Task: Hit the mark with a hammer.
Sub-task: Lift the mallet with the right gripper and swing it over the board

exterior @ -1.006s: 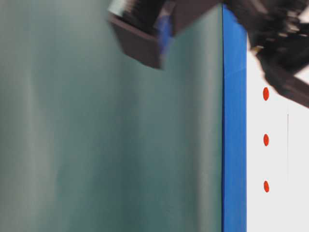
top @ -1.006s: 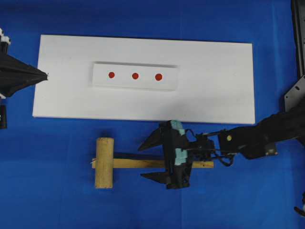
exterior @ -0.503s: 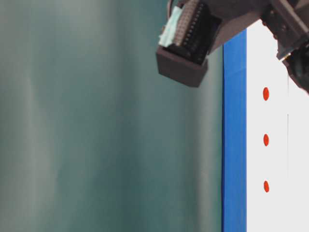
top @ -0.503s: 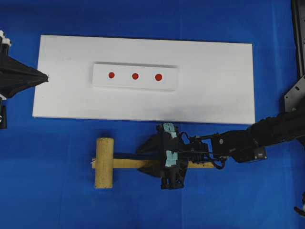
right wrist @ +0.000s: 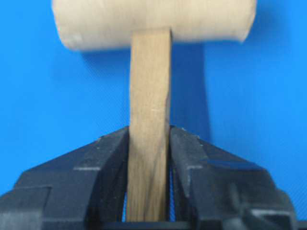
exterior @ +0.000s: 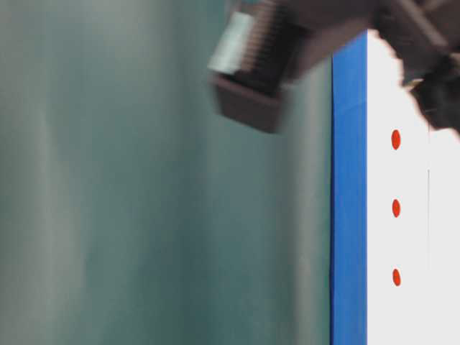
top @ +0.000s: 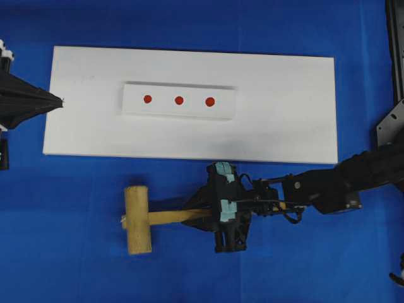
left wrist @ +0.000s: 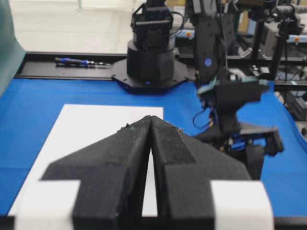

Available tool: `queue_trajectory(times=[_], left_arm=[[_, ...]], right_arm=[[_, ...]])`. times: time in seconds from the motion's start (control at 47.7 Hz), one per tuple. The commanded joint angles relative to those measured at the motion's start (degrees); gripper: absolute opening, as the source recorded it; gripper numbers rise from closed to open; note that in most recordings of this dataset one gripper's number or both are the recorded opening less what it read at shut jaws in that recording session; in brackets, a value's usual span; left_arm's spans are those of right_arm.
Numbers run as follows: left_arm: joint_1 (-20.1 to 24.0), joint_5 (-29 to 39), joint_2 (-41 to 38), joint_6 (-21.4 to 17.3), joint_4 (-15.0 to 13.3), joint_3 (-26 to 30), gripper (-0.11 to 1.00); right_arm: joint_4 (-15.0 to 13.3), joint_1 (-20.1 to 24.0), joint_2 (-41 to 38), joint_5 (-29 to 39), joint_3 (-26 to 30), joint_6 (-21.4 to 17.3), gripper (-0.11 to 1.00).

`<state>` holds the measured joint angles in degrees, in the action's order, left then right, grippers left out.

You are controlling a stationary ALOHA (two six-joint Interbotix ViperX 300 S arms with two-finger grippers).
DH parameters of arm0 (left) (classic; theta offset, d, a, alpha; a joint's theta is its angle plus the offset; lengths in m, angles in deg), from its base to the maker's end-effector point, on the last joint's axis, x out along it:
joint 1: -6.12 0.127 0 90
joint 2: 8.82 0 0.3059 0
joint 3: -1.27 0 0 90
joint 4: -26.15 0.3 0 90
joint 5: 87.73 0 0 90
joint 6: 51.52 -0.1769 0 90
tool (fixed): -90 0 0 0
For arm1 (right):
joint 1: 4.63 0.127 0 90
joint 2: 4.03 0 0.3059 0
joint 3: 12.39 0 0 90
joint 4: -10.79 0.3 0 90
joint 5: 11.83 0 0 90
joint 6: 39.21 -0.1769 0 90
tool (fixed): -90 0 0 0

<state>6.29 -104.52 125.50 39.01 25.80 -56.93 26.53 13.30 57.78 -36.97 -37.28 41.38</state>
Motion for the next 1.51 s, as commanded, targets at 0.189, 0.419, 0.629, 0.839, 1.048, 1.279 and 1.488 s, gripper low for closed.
queue_trajectory(times=[0.189, 0.419, 0.629, 0.839, 1.048, 1.279, 1.488], left_arm=[[0.1, -0.3, -0.1, 0.1, -0.1, 0.7, 0.00], [0.0, -0.3, 0.2, 0.1, -0.1, 0.7, 0.00], [0.1, 0.0, 0.2, 0.2, -0.1, 0.7, 0.00], [0.1, 0.4, 0.2, 0.2, -0.1, 0.7, 0.00], [0.0, 0.5, 0.2, 0.2, -0.1, 0.7, 0.00], [0.0, 0.7, 0.2, 0.2, -0.1, 0.6, 0.00], [0.0, 0.7, 0.1, 0.2, -0.1, 0.6, 0.00]], right_arm=[[-0.2, -1.9, 11.7, 5.4, 1.1, 5.5, 0.10], [-0.3, -3.7, 20.0, 11.3, 1.1, 7.4, 0.10], [-0.3, -5.1, 21.4, 11.5, 0.9, 7.7, 0.10], [-0.3, -8.5, 21.6, 11.6, 0.8, 7.9, 0.10], [-2.6, -14.9, 22.9, 11.7, -0.5, 9.1, 0.10], [-3.3, -19.2, 24.3, 11.3, -1.8, 13.1, 0.10], [-3.8, -19.2, 24.2, 11.0, -1.8, 16.9, 0.10]])
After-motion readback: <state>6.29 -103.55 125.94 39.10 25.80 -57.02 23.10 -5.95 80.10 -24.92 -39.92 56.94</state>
